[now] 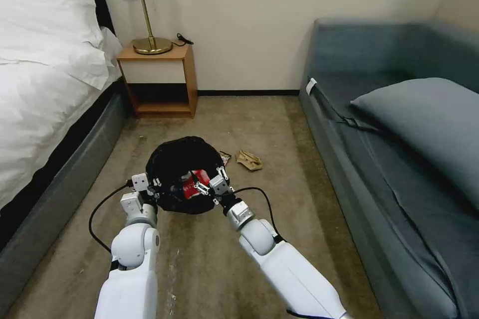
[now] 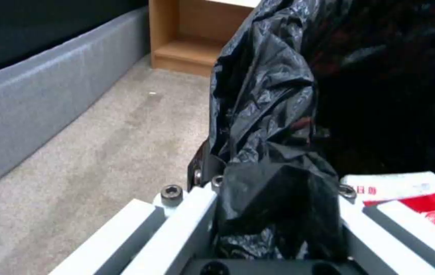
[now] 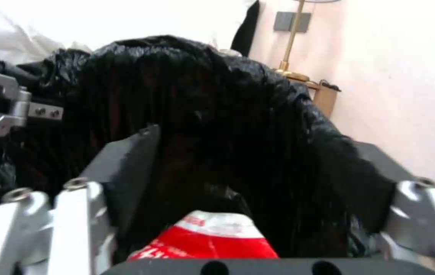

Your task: Pick up the trash bin, then pick up the garbage on the floor and place it into the trash bin.

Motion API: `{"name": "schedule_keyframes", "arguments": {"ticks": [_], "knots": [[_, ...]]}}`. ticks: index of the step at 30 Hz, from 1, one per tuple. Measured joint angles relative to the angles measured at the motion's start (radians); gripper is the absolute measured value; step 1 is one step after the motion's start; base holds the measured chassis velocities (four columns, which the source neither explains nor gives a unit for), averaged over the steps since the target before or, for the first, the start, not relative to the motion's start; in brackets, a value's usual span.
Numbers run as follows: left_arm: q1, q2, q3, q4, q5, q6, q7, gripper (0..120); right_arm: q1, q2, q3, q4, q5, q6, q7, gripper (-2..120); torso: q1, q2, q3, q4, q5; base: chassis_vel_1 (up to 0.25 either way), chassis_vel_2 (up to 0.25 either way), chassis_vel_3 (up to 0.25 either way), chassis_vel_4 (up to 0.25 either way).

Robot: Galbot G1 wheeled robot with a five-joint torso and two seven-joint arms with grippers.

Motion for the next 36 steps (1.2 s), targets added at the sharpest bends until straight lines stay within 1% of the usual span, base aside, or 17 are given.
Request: {"name": "schedule_keyframes", "arguments": {"ticks": [1, 2, 4, 7, 14, 22, 27, 32, 33, 36], "knots": [[0.001, 0.000, 0.000, 0.000, 0.000, 0.000, 0.000, 1, -0.002, 0.000, 0.000, 0.002, 0.000, 0.000, -0.001, 90, 0.000, 0.000, 0.000, 0.0001, 0.0000, 0.000, 0.000, 0.000, 0.000], [0.001, 0.000, 0.000, 0.000, 0.000, 0.000, 0.000, 1, -0.002, 0.000, 0.000, 0.002, 0.000, 0.000, -0.001, 90, 0.000, 0.000, 0.000, 0.0001, 0.0000, 0.000, 0.000, 0.000, 0.000], [0.002, 0.000, 0.000, 0.000, 0.000, 0.000, 0.000, 1, -0.002, 0.000, 0.000, 0.005, 0.001, -0.001, -0.003, 99, 0.000, 0.000, 0.000, 0.0001, 0.0000, 0.000, 0.000, 0.000, 0.000], [0.001, 0.000, 0.000, -0.001, 0.000, 0.002, 0.000, 1, 0.001, 0.001, 0.002, 0.010, 0.004, -0.002, -0.004, 100, 0.000, 0.000, 0.000, 0.0001, 0.0000, 0.000, 0.000, 0.000, 0.000], [0.001, 0.001, -0.002, -0.001, 0.000, 0.003, 0.000, 1, 0.005, -0.002, 0.011, 0.027, 0.011, -0.007, -0.005, 100, 0.000, 0.000, 0.000, 0.0001, 0.0000, 0.000, 0.000, 0.000, 0.000], [0.000, 0.000, -0.008, 0.001, 0.000, 0.003, 0.003, 1, -0.013, -0.007, 0.053, 0.066, 0.024, -0.018, 0.004, 100, 0.000, 0.000, 0.000, 0.0002, 0.0000, 0.000, 0.000, 0.000, 0.000], [0.002, 0.003, -0.015, -0.001, 0.002, 0.002, 0.023, 1, -0.065, -0.001, 0.140, 0.130, 0.043, -0.041, 0.041, 100, 0.000, 0.000, 0.000, 0.0000, 0.0000, 0.000, 0.000, 0.000, 0.000], [-0.001, 0.010, -0.020, -0.001, -0.009, 0.001, 0.033, 1, -0.107, -0.008, 0.197, 0.175, 0.048, -0.047, 0.065, 100, 0.000, 0.000, 0.000, 0.0001, 0.0001, 0.000, 0.000, 0.000, 0.000], [-0.001, 0.012, -0.019, -0.004, -0.012, 0.001, 0.039, 1, -0.133, -0.013, 0.226, 0.198, 0.052, -0.049, 0.077, 100, 0.000, 0.000, 0.000, 0.0001, 0.0002, 0.000, 0.000, 0.000, 0.000], [0.001, 0.017, -0.017, -0.006, -0.014, 0.002, 0.041, 1, -0.173, -0.014, 0.278, 0.234, 0.059, -0.050, 0.077, 100, 0.000, 0.000, 0.000, -0.0001, 0.0002, 0.000, 0.000, 0.000, 0.000]]}}
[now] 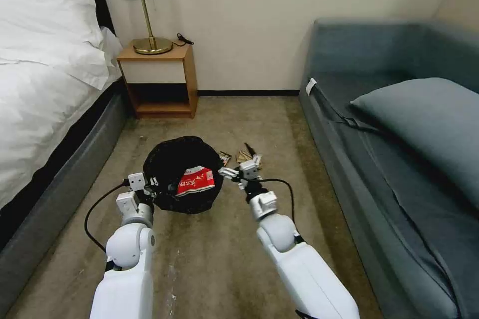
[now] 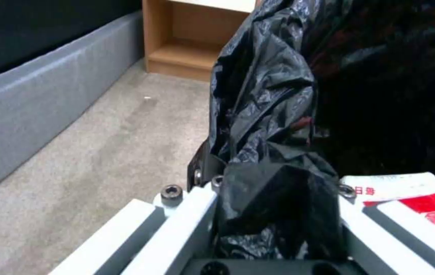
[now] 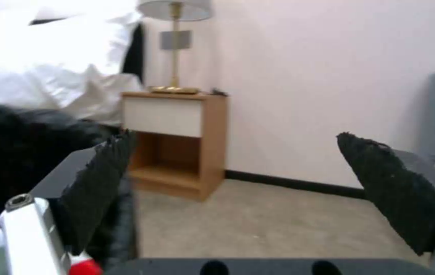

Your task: Pick up the trash bin, then pick up the garbage on the floor and place it into the trash bin.

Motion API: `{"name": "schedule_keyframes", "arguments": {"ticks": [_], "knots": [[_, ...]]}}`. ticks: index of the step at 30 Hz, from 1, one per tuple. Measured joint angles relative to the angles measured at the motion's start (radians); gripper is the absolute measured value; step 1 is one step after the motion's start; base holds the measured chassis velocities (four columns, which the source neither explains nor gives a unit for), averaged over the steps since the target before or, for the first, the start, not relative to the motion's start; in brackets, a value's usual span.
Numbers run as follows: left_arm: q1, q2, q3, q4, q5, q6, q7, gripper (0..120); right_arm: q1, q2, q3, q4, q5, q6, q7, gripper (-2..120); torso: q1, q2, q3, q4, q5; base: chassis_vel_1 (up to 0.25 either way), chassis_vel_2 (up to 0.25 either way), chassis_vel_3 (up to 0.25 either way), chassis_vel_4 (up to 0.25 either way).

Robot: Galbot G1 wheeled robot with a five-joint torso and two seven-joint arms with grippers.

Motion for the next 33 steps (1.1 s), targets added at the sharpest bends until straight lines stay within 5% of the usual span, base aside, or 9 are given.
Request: {"name": "schedule_keyframes", "arguments": {"ticks": [10, 33], "knots": [[0.004, 0.015, -0.005, 0.014, -0.013, -0.004, 0.005, 1, -0.143, 0.014, 0.149, 0.093, 0.015, 0.015, -0.054, 100, 0.000, 0.000, 0.000, 0.0001, -0.0001, 0.000, 0.000, 0.000, 0.000], [0.019, 0.034, -0.008, 0.020, -0.028, -0.011, 0.004, 1, -0.199, 0.053, 0.243, 0.028, -0.006, 0.122, -0.056, 100, 0.000, 0.000, 0.000, 0.0002, -0.0001, 0.000, 0.000, 0.000, 0.000]]}}
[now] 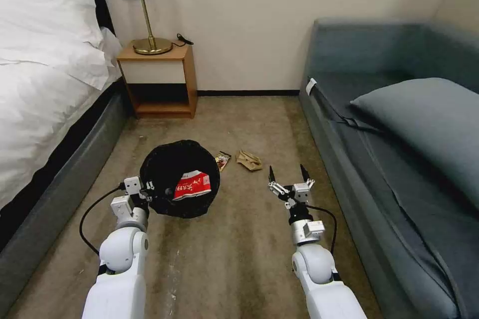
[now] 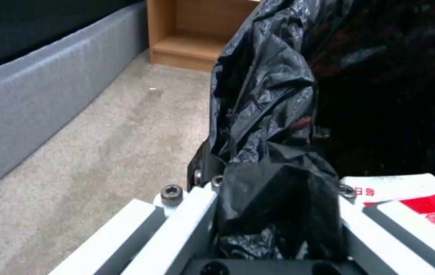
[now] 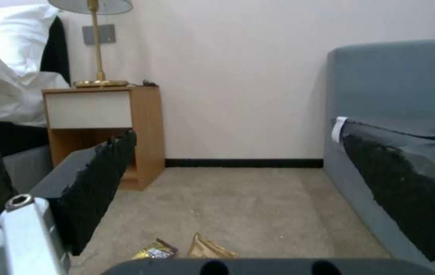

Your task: Pick up the trash bin, then pick up the garbage on the floor and place it into the trash bin.

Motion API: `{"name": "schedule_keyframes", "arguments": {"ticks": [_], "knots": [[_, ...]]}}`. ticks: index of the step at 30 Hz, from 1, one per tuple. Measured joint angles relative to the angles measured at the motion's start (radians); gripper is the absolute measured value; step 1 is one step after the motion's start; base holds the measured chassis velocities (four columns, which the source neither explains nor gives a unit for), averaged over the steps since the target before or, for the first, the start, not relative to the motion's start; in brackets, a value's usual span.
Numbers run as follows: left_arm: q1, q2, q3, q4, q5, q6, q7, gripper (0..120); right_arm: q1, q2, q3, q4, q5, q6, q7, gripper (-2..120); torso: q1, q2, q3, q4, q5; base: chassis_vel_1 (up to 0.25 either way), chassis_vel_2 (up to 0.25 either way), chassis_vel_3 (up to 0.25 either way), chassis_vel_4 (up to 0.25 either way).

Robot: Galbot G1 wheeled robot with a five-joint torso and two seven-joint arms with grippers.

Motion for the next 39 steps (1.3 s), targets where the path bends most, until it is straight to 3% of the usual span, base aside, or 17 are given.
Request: {"name": "schedule_keyframes", "arguments": {"ticks": [39], "knots": [[-0.002, -0.016, 0.000, 0.011, 0.006, -0.004, -0.007, 1, -0.004, 0.012, 0.013, -0.022, 0.005, 0.021, -0.060, 100, 0.000, 0.000, 0.000, 0.0000, 0.0000, -0.013, 0.013, 0.013, -0.013]]}}
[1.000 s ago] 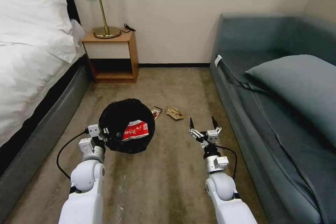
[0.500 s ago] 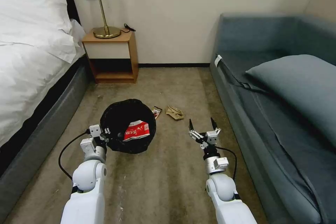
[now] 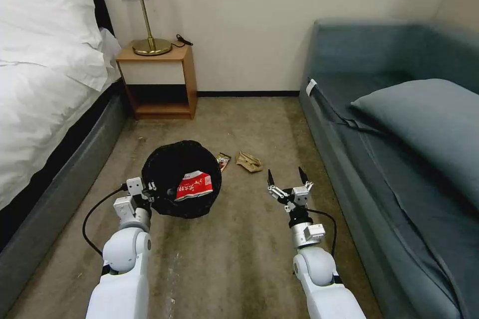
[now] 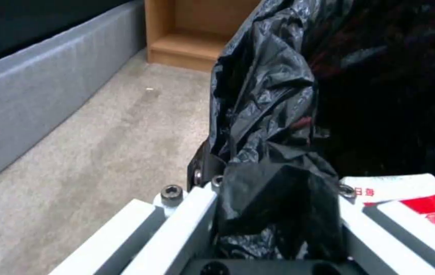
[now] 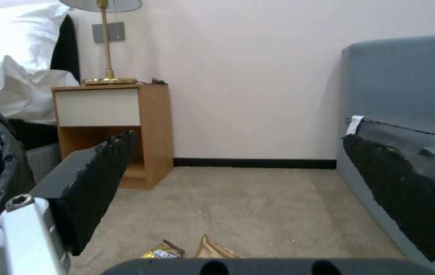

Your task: Pick up the trash bin, then pick up the garbage on the floor and place it into the trash bin.

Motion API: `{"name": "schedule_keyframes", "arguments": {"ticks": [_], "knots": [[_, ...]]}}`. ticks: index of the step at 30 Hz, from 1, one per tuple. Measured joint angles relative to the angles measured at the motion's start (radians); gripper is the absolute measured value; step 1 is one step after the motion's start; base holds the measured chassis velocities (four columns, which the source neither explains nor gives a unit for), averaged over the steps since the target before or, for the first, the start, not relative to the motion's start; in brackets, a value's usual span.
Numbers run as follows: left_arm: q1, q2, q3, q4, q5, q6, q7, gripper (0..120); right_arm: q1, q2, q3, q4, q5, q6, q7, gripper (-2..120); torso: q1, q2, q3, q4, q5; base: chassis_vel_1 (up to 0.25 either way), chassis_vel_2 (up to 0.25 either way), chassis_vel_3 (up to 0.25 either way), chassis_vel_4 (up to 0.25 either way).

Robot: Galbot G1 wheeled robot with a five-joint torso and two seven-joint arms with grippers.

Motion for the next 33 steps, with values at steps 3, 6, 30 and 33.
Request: {"name": "schedule_keyframes", "arguments": {"ticks": [3, 6, 30, 33], "knots": [[0.000, 0.000, -0.002, 0.003, 0.000, 0.000, 0.000, 1, -0.002, 0.002, 0.000, -0.005, 0.000, 0.005, -0.004, 100, 0.000, 0.000, 0.000, 0.0000, -0.0001, -0.113, 0.115, 0.103, -0.125], [0.000, -0.001, -0.002, 0.003, 0.000, -0.001, 0.000, 1, -0.002, 0.003, 0.000, -0.007, 0.000, 0.008, -0.006, 100, 0.000, 0.000, 0.000, -0.0001, -0.0001, -0.141, 0.114, 0.117, -0.131], [0.004, -0.009, -0.002, 0.016, -0.006, -0.010, -0.025, 1, -0.007, 0.011, -0.012, -0.014, 0.005, 0.024, -0.030, 100, 0.000, 0.000, 0.000, 0.0000, -0.0001, -0.125, 0.124, 0.127, -0.123], [0.008, -0.011, -0.002, 0.017, -0.005, -0.011, -0.023, 1, -0.008, 0.016, -0.017, -0.018, 0.004, 0.025, -0.030, 100, 0.000, 0.000, 0.000, 0.0000, -0.0001, -0.158, 0.159, 0.151, -0.158]]}}
